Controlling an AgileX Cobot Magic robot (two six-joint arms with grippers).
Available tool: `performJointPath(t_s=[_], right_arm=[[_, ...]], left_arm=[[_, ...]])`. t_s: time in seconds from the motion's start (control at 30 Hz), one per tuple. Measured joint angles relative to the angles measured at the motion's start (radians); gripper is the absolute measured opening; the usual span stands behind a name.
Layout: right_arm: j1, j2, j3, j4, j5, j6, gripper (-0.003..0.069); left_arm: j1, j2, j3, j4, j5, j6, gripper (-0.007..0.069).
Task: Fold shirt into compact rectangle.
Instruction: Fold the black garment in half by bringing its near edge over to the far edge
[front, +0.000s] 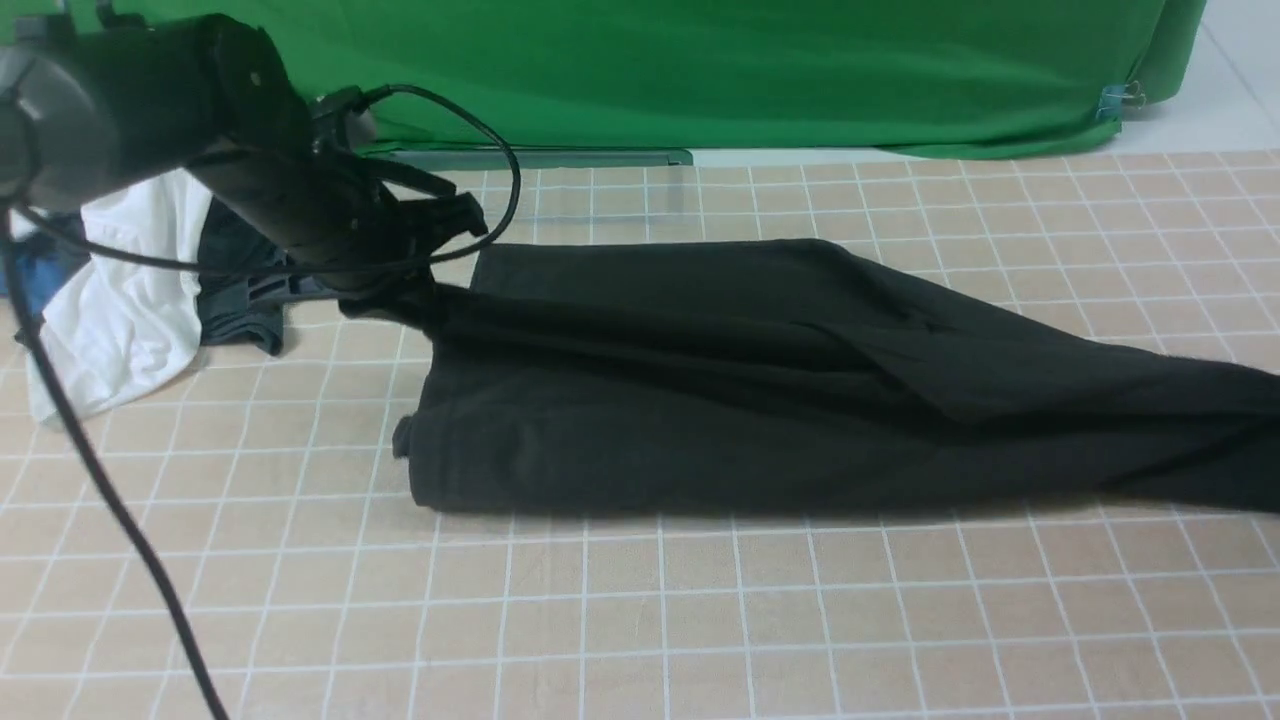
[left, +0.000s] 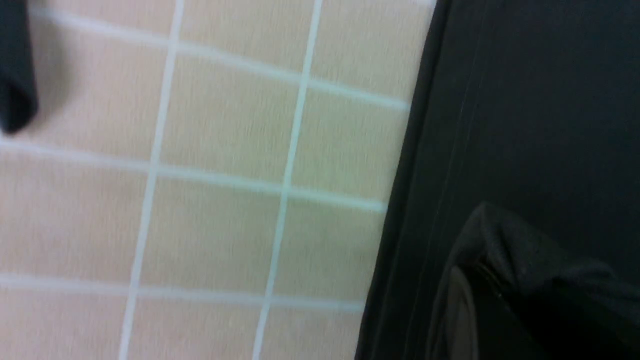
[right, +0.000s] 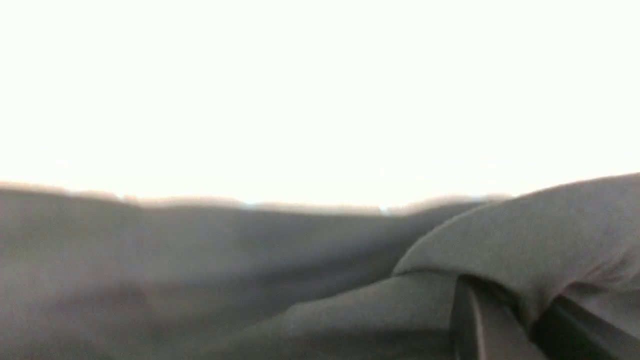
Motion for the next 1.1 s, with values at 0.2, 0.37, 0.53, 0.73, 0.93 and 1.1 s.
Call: performJointPath(t_s=[0.2,0.37,0.53,0.73,0.93,1.1], right_arm=[[0.001,0.051,-0.014,-0.020,-0.110,0.001,0.0079],[0.000,0.100,-0.015,-0.029,-0.181,0.002,0.0115],[0.000,0.119,-0.015,-0.030,-0.198,0.005,0.0267],[0.000,0.103,-0.087,-0.030,-0.107,-0.082,0.0519],[0.011,0.042,-0.317,-0.031,0.164,-0.132,0.0577],[0.098,0.028,-0.403,-0.036,0.334,-0.134,0.0579]], left_arm=[[0.021,0.090,-0.112,0.025,-0.074,-0.001,0.0017],[0.025,0.153,-0.125,0.030,-0.127,-0.004,0.0016],[0.025,0.179,-0.127,0.028,-0.160,0.008,0.0016],[0.025,0.153,-0.210,0.027,0.008,0.065,0.0041],[0.008,0.127,-0.285,-0.027,0.204,0.093,0.0199],[-0.029,0.178,-0.285,-0.047,0.234,0.117,0.0359]])
